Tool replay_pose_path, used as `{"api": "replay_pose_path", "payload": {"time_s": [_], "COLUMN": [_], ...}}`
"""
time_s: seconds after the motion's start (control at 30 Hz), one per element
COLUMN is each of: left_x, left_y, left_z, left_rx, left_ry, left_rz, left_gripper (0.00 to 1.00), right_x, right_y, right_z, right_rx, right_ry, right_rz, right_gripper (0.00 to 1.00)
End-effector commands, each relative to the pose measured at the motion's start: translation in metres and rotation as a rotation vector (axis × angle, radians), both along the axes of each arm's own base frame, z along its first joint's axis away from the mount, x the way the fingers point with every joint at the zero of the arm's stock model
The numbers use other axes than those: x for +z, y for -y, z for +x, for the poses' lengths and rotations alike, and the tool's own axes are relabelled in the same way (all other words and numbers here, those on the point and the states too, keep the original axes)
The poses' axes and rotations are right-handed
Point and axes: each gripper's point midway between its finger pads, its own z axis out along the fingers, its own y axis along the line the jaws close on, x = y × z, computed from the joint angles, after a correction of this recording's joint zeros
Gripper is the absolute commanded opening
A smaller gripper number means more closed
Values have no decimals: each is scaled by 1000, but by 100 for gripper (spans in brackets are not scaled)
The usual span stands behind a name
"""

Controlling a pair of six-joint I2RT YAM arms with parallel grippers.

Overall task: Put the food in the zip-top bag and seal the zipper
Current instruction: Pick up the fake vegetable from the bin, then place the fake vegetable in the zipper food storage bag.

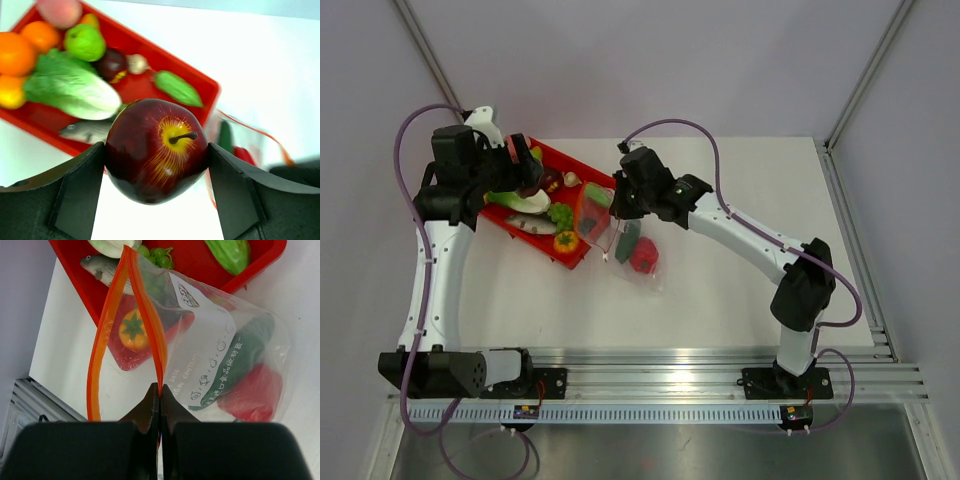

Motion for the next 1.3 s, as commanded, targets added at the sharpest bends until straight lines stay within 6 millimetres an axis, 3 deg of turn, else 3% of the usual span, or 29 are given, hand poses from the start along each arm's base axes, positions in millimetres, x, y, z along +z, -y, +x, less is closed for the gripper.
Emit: {"api": "replay_pose_path", "payload": {"time_s": [0.0, 0.17, 0.33, 0.47, 0.5, 0.67, 0.9, 0.93, 1.03, 1.07, 1.1, 1.27], "left_x": [12, 15, -4, -27, -25, -59, -63, -67, -64, -68, -57, -16], "left_y": [40, 98, 133, 137, 139, 135, 145, 145, 155, 158, 164, 175], "left_z": [-26, -56, -69, -71, -70, -65, -55, -50, -50, -53, -56, -89], "left_rx": [-175, -397, -492, -465, -470, -391, -363, -345, -374, -384, -418, -539], "left_ry": [6, -42, -75, -113, -81, -134, -122, -126, -138, -163, -141, -106], "left_rz": [-146, -318, -400, -418, -424, -400, -376, -358, -341, -330, -315, -276], "left_gripper": [18, 15, 13, 11, 12, 15, 24, 28, 55, 82, 89, 99], "right_x": [20, 24, 30, 44, 44, 59, 64, 68, 69, 70, 67, 68], "right_y": [-13, -25, -26, -24, -21, -13, -8, -6, -1, 1, 5, 15], "right_z": [8, 1, -1, -8, -8, -12, -23, -24, -27, -28, -27, -30], "right_rx": [6, 37, 30, 31, 22, -7, -4, -6, -18, -22, -34, -57], "right_ry": [0, -41, -56, -53, -54, -34, -54, -48, -49, -46, -45, -35], "right_rz": [80, 134, 171, 204, 206, 237, 267, 276, 272, 266, 251, 233], "right_gripper": [0, 0, 0, 0, 0, 0, 0, 0, 0, 0, 0, 0]}}
